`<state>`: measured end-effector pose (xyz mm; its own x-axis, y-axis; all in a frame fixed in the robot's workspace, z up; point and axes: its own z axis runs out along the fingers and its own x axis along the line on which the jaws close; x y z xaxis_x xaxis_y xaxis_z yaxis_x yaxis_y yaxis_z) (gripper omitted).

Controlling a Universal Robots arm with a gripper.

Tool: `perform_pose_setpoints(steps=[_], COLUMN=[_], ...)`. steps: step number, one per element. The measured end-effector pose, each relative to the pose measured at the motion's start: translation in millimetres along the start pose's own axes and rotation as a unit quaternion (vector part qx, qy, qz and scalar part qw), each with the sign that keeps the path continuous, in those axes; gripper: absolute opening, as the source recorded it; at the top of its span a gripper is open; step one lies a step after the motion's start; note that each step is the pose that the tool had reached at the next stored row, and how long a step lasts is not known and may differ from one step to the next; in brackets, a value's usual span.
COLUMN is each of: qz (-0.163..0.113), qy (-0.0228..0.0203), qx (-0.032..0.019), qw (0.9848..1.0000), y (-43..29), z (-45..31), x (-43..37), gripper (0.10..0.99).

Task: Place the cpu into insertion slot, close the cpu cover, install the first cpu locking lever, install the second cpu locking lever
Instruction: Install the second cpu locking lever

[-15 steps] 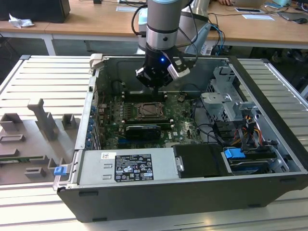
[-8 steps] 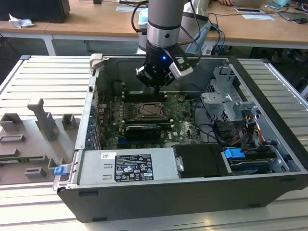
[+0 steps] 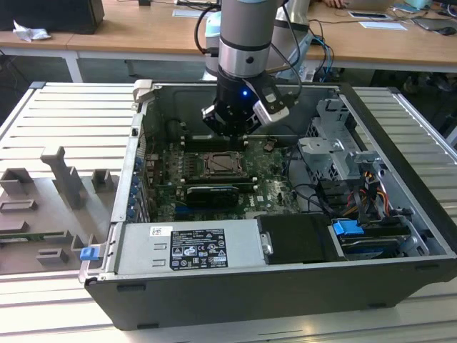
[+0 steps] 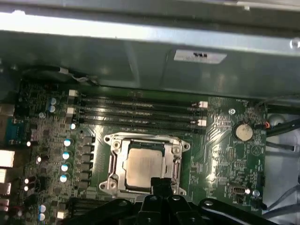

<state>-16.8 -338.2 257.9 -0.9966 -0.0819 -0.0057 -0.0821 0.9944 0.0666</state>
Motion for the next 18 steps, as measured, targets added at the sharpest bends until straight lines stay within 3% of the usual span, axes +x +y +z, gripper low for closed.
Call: perform_pose_setpoints(steps=[3, 5, 10, 15, 18], qz=[0.000, 0.000, -0.001, -0.004, -0.004], qy=[0.0004, 0.0023, 0.0021, 0.0022, 0.0022], qx=[0.0000, -0.0005, -0.0048, -0.0054, -0.0054], qw=[1.0000, 1.0000, 1.0000, 1.0000, 1.0000], y=[-9.3, -11.1, -14.5, -27.9, -32.4], z=[-0.1, 3.9, 8.9, 11.2, 11.9], x=[0.8, 1.1, 1.5, 4.6, 9.2], gripper=[0.106, 0.106, 0.106, 0.106, 0.106])
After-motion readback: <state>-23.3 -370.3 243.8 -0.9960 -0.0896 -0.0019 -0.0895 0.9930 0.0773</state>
